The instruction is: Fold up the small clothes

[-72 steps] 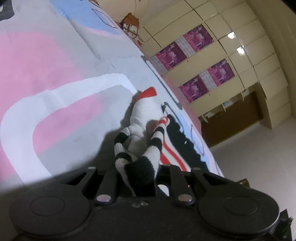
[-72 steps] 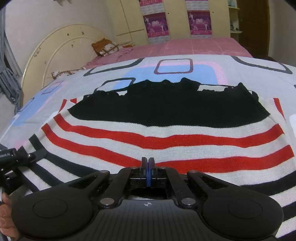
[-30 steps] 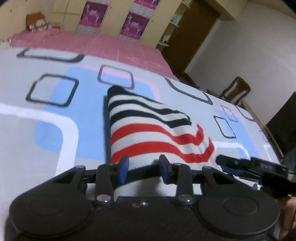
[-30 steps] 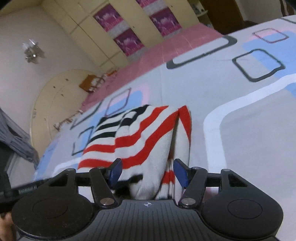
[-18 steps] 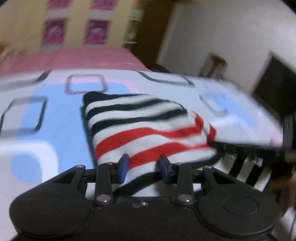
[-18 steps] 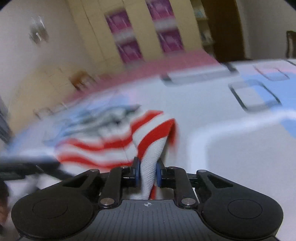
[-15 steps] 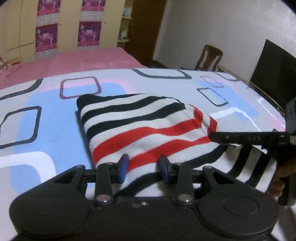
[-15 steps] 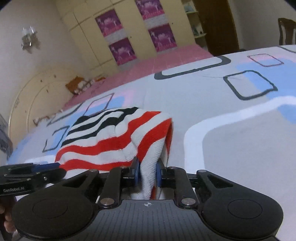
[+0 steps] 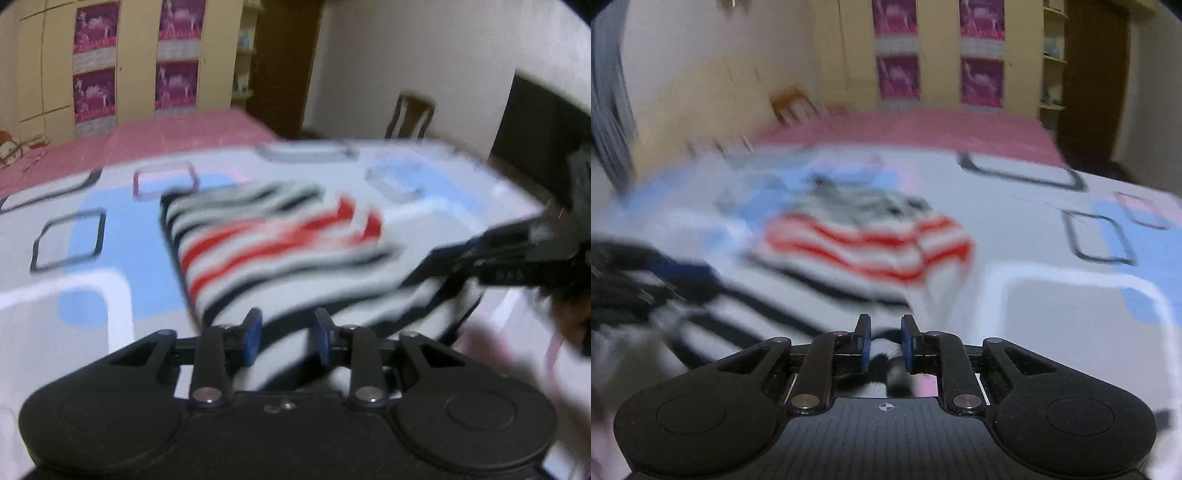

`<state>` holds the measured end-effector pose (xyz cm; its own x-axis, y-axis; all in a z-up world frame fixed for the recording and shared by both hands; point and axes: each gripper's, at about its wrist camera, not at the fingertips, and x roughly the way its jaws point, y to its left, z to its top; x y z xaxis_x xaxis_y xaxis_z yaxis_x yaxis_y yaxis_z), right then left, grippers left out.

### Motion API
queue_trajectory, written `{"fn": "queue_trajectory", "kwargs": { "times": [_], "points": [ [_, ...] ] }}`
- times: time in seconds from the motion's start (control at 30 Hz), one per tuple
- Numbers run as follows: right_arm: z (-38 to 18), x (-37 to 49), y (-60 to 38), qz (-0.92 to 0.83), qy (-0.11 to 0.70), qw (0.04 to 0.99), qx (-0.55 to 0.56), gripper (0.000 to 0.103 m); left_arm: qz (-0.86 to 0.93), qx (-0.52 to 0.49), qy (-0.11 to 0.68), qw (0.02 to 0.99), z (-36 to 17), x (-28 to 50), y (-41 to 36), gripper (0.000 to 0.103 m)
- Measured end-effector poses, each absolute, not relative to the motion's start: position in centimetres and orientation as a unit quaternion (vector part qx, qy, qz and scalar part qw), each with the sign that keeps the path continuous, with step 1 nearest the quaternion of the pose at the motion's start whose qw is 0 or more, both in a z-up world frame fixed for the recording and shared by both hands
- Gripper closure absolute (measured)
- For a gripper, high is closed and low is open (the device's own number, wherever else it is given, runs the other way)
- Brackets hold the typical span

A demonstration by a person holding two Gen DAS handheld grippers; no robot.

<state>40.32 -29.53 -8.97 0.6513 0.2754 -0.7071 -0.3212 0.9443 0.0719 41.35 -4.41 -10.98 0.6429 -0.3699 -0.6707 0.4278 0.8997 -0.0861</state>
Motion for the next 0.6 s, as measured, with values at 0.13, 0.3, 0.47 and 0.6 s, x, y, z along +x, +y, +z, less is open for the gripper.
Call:
{"fn": "queue_trajectory", "kwargs": {
  "times": [0.13, 0.3, 0.47, 0.6],
  "points": [
    [-10.7, 39.5, -30.1, 0.150, 0.399, 0.904, -0.018, 0.091, -0.208, 0.047, 0.366, 0.906, -12.4, 40.9, -4.1, 0.073],
    [-10.2, 39.6, -30.6, 0.169, 0.419, 0.892, -0.004, 0.091, -0.199, 0.044, 0.374, 0.905, -11.6, 40.8, -3.6, 0.073],
    [-7.8, 38.3, -33.1, 0.130, 0.378, 0.915, 0.052, 0.050, -0.173, -0.013, 0.365, 0.915, -10.4, 39.5, -2.2, 0.055],
    [-9.0, 39.7, -33.4, 0.148, 0.385, 0.904, 0.115, 0.050, -0.155, -0.079, 0.386, 0.906, -11.5, 40.3, -1.6, 0.050]
  ]
}}
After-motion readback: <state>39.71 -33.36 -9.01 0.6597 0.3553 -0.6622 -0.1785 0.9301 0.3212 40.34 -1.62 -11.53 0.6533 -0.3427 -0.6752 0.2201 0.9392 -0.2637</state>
